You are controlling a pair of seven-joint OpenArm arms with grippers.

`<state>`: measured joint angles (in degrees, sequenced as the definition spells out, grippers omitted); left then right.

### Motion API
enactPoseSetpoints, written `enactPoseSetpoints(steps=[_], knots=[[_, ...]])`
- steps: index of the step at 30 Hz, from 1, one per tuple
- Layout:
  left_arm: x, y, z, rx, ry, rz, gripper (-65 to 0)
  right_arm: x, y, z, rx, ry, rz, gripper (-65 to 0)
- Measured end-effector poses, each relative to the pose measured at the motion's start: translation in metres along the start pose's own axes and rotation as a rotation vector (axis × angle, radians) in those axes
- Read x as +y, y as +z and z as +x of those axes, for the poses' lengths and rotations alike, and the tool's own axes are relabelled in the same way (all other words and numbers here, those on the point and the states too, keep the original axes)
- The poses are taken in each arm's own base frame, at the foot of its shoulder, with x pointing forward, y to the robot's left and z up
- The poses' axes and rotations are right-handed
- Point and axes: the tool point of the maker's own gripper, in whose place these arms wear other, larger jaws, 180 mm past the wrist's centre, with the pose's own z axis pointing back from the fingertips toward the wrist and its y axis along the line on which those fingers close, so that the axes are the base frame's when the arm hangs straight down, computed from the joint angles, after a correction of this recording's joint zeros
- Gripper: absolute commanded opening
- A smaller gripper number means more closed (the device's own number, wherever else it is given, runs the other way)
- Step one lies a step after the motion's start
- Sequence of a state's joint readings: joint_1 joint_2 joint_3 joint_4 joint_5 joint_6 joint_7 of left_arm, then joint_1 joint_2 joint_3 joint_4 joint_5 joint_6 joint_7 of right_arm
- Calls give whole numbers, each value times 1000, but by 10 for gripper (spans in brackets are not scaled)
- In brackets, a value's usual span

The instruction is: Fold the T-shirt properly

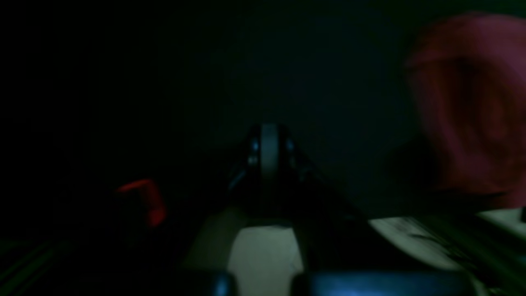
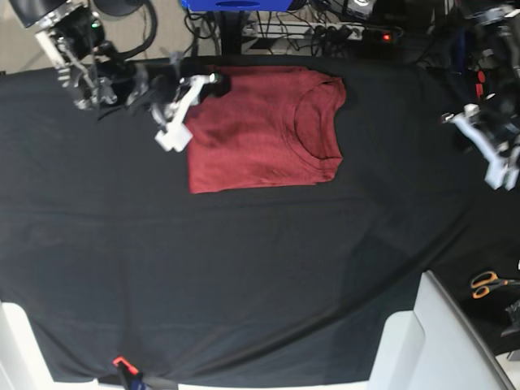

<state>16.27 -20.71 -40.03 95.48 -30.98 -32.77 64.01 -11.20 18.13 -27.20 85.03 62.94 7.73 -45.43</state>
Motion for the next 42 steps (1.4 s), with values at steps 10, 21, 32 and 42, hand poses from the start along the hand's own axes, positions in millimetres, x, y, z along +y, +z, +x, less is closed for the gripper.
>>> enactPoseSetpoints(steps=[10, 21, 32, 42], knots=[[78, 8, -91, 84, 81, 96, -650, 5, 6, 22, -46, 37, 5, -650], [72, 2, -78, 39, 92, 79, -650, -34, 2, 14, -59, -49, -66, -650], [72, 2, -75, 29, 98, 76, -650, -33, -2, -6, -42, -82, -54, -650], [72, 2, -76, 31, 99, 77, -650, -33, -3, -18, -28, -103, -50, -650]])
